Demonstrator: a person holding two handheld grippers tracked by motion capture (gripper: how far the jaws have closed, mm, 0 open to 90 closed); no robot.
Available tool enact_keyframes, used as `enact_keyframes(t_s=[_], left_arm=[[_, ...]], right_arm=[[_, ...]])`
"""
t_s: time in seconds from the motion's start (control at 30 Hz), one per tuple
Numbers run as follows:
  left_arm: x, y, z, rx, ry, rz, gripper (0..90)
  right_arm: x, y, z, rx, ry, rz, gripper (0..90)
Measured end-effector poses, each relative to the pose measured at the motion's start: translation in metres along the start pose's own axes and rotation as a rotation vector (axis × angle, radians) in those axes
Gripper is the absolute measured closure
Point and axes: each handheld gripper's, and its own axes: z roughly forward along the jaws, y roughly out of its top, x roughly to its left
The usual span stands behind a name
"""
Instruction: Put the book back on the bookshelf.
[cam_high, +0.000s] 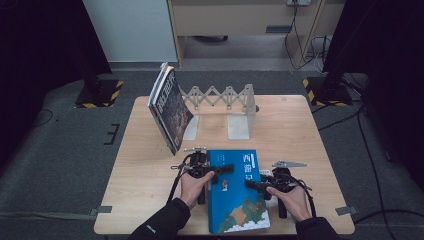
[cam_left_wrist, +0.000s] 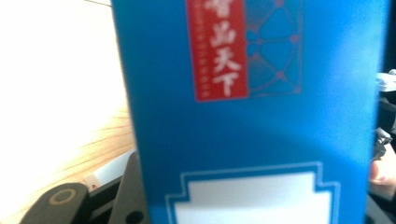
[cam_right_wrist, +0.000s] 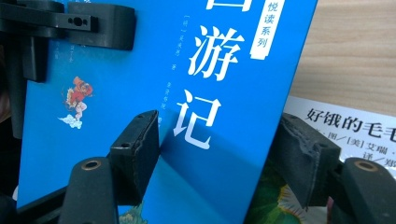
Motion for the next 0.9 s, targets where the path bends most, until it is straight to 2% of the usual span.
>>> enact_keyframes(t_s=[0.2,0.37,0.63,0.9], left_arm=[[-0.001,0.004,-0.005,0.005,-0.014,0.016,59.5],[-0.002,0.009,-0.008,0.018,-0.027,0.009,60.2],[-0.018,0.021,-0.022,0.008,-0.027,0.078,60.5],[-0.031,0.032,-0.039,-0.016,-0.034,0.110,60.2]], right_arm=[[0.000,0.000,0.002,-0.037,0.016,-0.006,33.5],[0.002,0.001,0.003,-0.045,0.021,0.000,33.7],[0.005,0.005,-0.001,-0.095,0.053,-0.021,36.9],[0.005,0.008,-0.006,-0.125,0.082,-0.014,34.9]])
